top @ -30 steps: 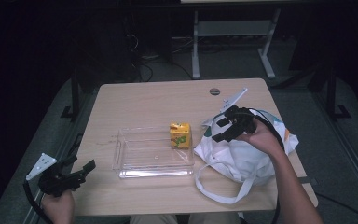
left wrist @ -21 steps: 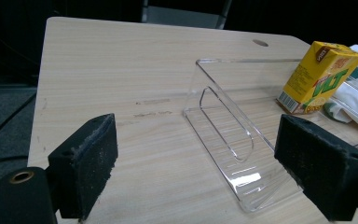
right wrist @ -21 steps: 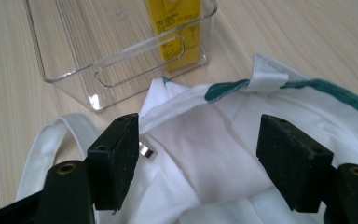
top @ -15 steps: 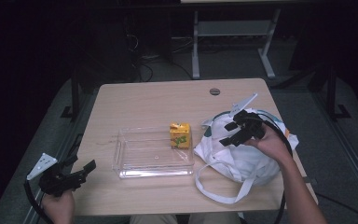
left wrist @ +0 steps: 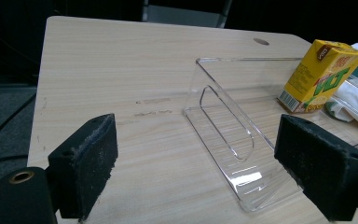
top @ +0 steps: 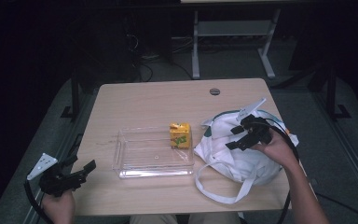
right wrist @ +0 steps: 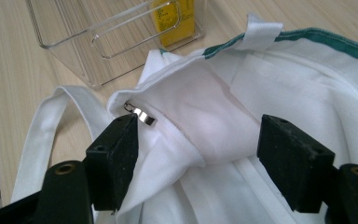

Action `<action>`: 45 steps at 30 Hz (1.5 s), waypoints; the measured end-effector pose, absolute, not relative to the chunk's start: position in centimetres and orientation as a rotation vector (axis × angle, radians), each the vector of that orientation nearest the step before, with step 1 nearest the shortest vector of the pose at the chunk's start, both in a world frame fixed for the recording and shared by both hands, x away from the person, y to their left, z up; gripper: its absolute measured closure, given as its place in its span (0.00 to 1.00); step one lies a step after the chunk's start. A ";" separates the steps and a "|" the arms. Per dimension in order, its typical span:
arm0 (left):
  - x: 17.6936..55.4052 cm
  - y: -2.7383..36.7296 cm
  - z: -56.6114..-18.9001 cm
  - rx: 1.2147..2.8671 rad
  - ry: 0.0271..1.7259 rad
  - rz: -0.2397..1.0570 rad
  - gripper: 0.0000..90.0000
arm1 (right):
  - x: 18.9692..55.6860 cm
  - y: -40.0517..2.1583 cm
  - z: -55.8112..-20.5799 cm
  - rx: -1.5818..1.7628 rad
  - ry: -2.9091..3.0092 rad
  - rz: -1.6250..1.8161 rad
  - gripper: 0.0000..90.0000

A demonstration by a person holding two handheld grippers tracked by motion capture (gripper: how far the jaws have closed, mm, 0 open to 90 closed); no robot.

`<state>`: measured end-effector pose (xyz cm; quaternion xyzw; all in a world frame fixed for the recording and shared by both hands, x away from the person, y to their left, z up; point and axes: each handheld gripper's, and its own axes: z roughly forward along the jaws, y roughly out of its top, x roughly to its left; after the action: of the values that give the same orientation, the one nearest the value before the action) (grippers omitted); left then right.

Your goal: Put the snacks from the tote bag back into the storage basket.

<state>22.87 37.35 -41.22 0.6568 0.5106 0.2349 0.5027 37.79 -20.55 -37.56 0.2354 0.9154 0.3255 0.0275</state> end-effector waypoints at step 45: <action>22.9 37.1 -41.3 1.614 1.232 0.572 0.14 | 32.3 -27.4 -40.0 0.905 2.715 1.093 0.31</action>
<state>22.94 37.13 -41.32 0.6655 0.5079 0.2359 0.4935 32.29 -27.43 -40.00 0.2951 0.8856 0.3564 0.0390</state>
